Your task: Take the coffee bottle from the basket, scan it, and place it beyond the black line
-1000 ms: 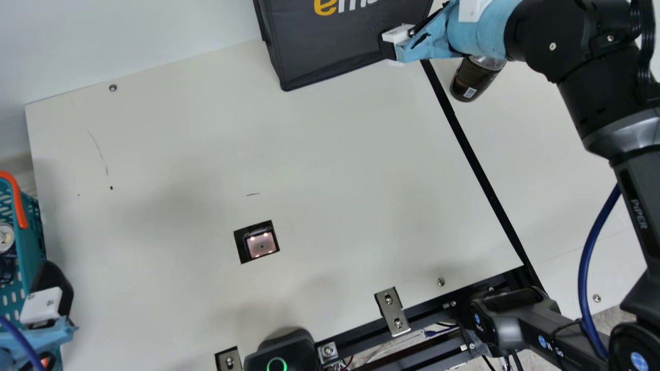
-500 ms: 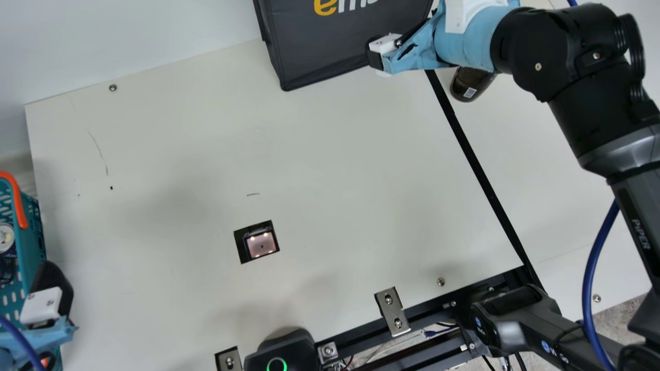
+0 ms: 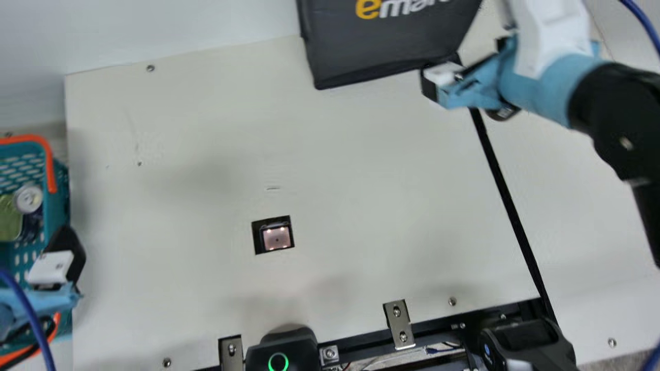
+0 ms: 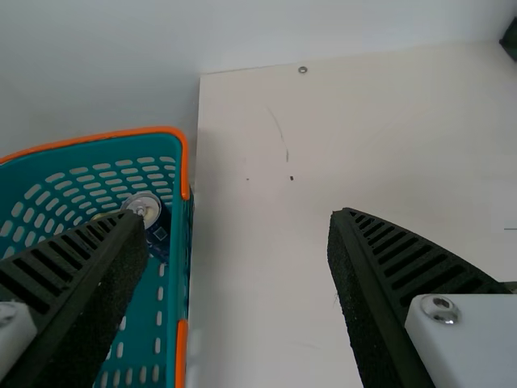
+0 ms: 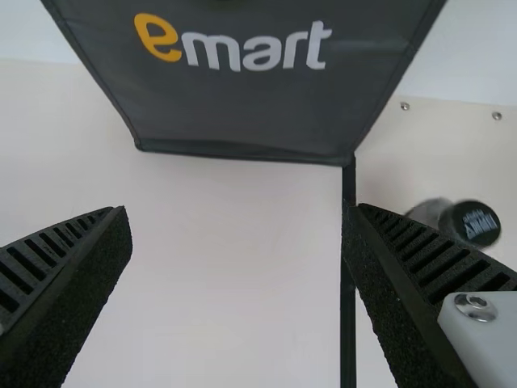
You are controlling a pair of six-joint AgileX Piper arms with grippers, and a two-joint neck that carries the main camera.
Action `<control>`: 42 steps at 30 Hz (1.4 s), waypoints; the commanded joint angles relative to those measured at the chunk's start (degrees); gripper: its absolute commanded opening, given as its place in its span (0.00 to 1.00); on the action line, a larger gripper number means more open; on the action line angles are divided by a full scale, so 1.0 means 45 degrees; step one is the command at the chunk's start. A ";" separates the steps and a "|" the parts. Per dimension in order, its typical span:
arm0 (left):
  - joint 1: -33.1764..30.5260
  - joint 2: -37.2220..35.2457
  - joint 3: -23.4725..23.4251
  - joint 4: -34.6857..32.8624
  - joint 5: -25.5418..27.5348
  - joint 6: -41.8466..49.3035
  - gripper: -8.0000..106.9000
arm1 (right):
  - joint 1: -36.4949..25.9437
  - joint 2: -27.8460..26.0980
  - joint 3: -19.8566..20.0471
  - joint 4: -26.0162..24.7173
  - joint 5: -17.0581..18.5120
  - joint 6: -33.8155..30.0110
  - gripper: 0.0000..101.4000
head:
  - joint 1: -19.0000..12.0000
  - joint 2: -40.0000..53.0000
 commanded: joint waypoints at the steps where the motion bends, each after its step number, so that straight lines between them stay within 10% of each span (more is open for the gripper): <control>1: -0.0098 0.0087 -0.0602 0.0101 0.0576 -0.0208 0.85 | -0.0022 -0.0623 0.0037 -0.0079 0.0352 0.0089 0.90 | -0.0330 0.1186; 24: -0.1326 0.1022 -0.5722 0.1386 0.5483 -0.2634 0.85 | -0.0097 -0.5137 0.0727 -0.1132 0.3685 0.1306 0.90 | -0.0330 0.2071; 42: -0.1318 0.1020 -0.5718 0.1377 0.5491 -0.2656 0.85 | -0.0097 -0.5292 0.0727 -0.1132 0.3796 0.1330 0.90 | -0.0330 0.2071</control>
